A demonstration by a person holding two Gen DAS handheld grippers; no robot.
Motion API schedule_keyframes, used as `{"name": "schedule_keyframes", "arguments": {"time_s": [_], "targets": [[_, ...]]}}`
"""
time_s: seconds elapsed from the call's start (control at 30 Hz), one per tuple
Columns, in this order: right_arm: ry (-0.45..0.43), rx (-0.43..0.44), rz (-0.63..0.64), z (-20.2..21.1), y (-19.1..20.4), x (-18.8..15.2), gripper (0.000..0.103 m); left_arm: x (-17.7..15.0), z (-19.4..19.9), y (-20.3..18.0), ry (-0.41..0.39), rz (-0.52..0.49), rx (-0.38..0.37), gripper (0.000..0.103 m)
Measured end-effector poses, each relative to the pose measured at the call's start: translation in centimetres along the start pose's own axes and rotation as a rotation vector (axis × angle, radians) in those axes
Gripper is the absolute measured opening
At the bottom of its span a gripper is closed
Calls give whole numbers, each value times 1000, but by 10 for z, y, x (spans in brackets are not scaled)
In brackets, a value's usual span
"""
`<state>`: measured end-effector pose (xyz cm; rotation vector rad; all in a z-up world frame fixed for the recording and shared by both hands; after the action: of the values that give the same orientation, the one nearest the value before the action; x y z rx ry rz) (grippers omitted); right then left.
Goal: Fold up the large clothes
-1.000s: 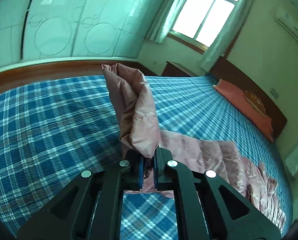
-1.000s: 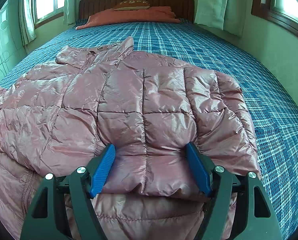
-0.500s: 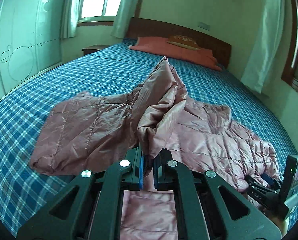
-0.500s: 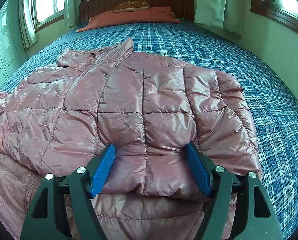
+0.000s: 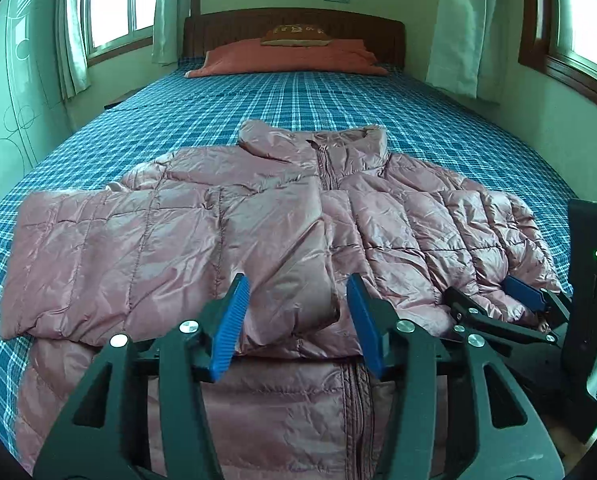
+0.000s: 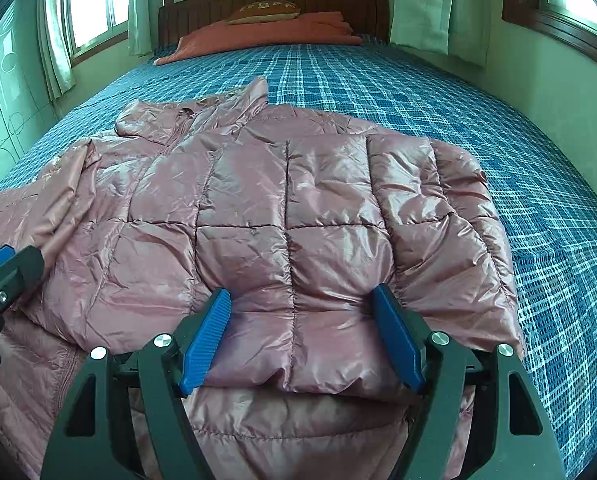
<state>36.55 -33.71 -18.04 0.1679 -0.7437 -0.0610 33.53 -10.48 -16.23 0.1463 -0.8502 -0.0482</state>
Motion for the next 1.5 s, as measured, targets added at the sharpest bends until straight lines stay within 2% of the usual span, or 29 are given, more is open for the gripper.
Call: {"name": "schedule_keyframes", "arguments": {"time_s": [0.13,0.2,0.4,0.57,0.63,0.67,0.7,0.73,0.77,0.83,0.93,1.03,1.17,1.27,1.33,1.4,1.5], "targets": [[5,4,-21,10,4,1,72,2,24,26,-19,18,3,56],[-7,34,-41,18,12,1,72,1,32,49,-21,46,13,57],[-28,146,-20,29,67,14,72,-5,32,128,-2,131,125,57],[5,297,-69,9,112,26,73,-13,17,200,32,211,246,57],[43,322,-78,-7,126,29,72,-16,11,223,48,242,278,57],[67,330,-80,-16,132,29,66,-18,9,231,54,253,287,57],[91,343,-79,-23,138,27,49,-20,8,240,58,262,298,57],[117,355,-75,-30,143,25,18,-21,7,246,60,268,306,57],[134,364,-74,-32,146,24,13,-21,6,250,61,272,310,57],[101,353,-49,-22,148,26,9,-21,7,257,54,282,315,57],[10,288,4,10,136,32,9,-18,7,266,46,306,315,59],[-52,192,35,37,101,40,9,-14,3,269,50,320,307,59],[-56,75,19,51,42,40,9,-7,-4,258,55,306,290,59],[-28,15,-15,45,3,36,9,-3,-11,244,59,278,275,59],[-1,3,-44,37,-17,29,10,-1,-18,232,69,248,266,59],[34,36,-83,31,-28,20,13,-1,-26,222,85,217,254,59],[19,41,-106,39,-30,22,31,4,-34,211,94,206,233,59]]}}
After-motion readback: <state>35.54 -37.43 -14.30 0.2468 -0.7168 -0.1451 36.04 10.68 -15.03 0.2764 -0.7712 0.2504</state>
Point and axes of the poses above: each gripper's, at about its wrist camera, not at the fingertips, and z roughly against the way its jaws point, y to its left, x to its top, the point moved 3 cm from there along -z, roughly the way its jaws point, and after that the axes turned 14 degrees about x, right-handed, at the moved point
